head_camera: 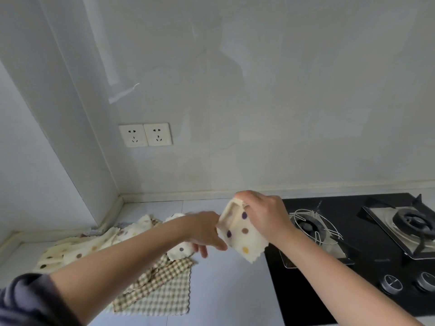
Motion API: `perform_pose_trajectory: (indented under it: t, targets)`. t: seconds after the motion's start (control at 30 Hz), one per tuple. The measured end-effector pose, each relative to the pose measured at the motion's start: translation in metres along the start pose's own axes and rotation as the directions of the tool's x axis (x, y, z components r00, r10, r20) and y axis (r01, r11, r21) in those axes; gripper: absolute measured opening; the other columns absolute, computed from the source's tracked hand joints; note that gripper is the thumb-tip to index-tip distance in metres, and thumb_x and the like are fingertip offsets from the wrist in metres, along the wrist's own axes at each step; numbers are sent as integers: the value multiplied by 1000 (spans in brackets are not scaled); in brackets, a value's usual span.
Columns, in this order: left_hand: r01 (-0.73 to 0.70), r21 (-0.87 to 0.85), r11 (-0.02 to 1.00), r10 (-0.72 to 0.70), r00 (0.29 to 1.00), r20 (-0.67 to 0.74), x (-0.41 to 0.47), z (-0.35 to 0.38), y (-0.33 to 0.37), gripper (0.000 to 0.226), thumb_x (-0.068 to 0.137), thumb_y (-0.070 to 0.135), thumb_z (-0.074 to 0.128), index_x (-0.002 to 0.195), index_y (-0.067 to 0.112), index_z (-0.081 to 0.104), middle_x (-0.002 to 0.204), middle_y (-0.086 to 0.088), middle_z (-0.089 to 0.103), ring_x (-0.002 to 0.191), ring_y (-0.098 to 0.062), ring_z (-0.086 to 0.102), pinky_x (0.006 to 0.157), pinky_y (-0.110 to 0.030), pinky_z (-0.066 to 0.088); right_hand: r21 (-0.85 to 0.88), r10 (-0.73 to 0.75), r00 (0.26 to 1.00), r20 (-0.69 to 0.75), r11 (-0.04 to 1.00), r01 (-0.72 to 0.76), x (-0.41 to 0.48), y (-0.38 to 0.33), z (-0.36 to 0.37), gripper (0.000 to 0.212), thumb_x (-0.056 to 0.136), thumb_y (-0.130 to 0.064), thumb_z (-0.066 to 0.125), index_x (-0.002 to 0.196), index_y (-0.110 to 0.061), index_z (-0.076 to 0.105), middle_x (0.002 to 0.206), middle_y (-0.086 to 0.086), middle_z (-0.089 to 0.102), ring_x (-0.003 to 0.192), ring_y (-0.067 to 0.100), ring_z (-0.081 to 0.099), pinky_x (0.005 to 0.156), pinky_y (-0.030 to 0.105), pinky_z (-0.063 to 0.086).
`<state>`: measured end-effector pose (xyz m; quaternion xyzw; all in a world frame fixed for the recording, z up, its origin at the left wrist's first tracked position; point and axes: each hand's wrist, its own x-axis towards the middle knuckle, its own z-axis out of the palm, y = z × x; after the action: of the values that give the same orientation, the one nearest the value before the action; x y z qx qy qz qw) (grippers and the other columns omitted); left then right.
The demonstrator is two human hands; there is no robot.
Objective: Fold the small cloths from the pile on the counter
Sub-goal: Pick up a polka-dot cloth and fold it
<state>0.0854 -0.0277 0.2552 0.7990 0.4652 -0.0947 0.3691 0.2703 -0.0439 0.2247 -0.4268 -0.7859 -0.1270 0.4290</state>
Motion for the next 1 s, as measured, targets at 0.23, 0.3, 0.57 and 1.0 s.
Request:
perform_pose_trajectory:
  t: [0.23,0.3,0.57,1.0]
  targets:
    - [-266,-207,942,319,902,290,-19,-37,3,17,93,7,61,110,8,63,74,22,70,68,-18,66,81,-32,53,295,450,818,357,777,-556,-1,19,6,18,99,-23,53,85,-16,61,60,-8,52,58,6,48,58,22,38]
    - [-236,-351,906,347,889,298,-15,-44,-8,14,91,14,64,105,13,68,81,8,74,73,-18,70,81,-32,56,343,502,789,356,715,-609,3,15,10,21,99,-22,53,82,-12,59,63,-3,52,59,6,46,58,19,36]
    - [-339,-865,370,-35,925,-378,26,-21,-22,33,87,29,69,112,15,53,82,-3,67,69,-19,65,61,-30,55,415,776,612,151,513,-752,4,10,30,24,100,-24,48,78,-16,55,67,-4,57,64,10,53,63,27,41]
    - [-269,-586,765,-240,725,-646,77,40,-4,54,84,60,59,61,14,41,54,5,43,53,-13,41,52,-27,33,401,838,546,12,496,-770,2,38,23,21,100,-19,48,83,-10,56,64,-8,58,59,5,51,57,20,38]
